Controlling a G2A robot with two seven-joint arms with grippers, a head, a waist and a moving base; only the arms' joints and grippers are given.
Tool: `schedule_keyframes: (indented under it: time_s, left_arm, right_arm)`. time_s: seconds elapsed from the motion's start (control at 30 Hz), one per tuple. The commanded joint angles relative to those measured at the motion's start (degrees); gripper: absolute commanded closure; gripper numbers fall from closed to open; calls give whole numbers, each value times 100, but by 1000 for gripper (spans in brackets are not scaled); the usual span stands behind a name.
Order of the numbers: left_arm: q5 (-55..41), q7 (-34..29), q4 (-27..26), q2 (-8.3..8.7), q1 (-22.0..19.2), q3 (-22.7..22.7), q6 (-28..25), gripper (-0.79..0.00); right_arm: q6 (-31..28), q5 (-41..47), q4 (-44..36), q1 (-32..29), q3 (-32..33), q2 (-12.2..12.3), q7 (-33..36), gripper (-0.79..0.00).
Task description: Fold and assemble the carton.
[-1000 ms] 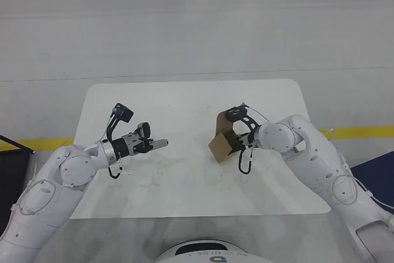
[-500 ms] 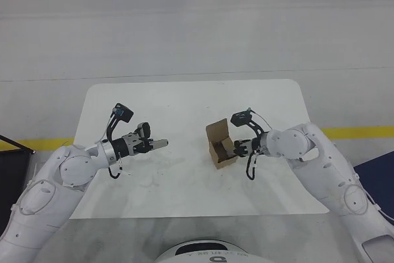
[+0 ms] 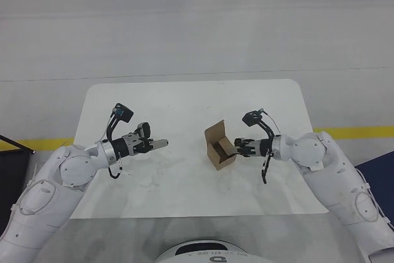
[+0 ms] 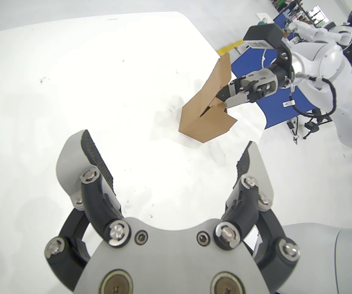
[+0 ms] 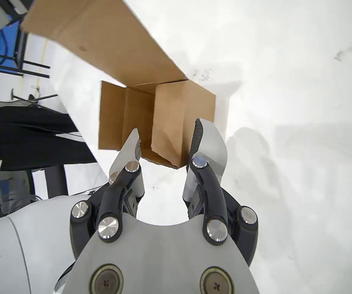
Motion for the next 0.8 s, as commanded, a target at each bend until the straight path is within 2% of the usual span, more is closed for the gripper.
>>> schedule_keyframes:
  time_s: [0.0, 0.13, 0.3, 0.37, 0.4, 0.5, 0.57, 0.67, 0.77]
  left_arm:
    - [0, 0, 0, 0, 0, 0, 0, -785]
    - [0, 0, 0, 0, 0, 0, 0, -785]
    - [0, 0, 0, 0, 0, 0, 0, -785]
    - [0, 0, 0, 0, 0, 0, 0, -785]
    - [0, 0, 0, 0, 0, 0, 0, -785]
    - [0, 0, 0, 0, 0, 0, 0, -785]
    - [154, -10, -32, 29, 139, -112, -358, -785]
    - [460, -286, -75, 46, 188, -83, -488, -785]
    - [623, -472, 69, -30, -160, 305, -623, -785]
  right_arm:
    - [-236, 172, 58, -2, -2, 4, 79, -354]
    - [-865, 744, 156, 12, -71, -7, 238, -369]
    - [-1080, 608, 274, 5, 104, 22, -111, -459]
    - [-1379, 343, 202, -99, 248, 45, -501, -739]
    - [-1603, 264, 168, -186, 338, 56, -756, -776]
    - [-2125, -92, 115, -433, 566, 89, -1340, -785]
    - [-2125, -92, 115, -433, 566, 89, -1340, -785]
    - [-2125, -92, 115, -433, 566, 89, -1340, -785]
    - [-2125, -92, 115, -433, 566, 89, -1340, -785]
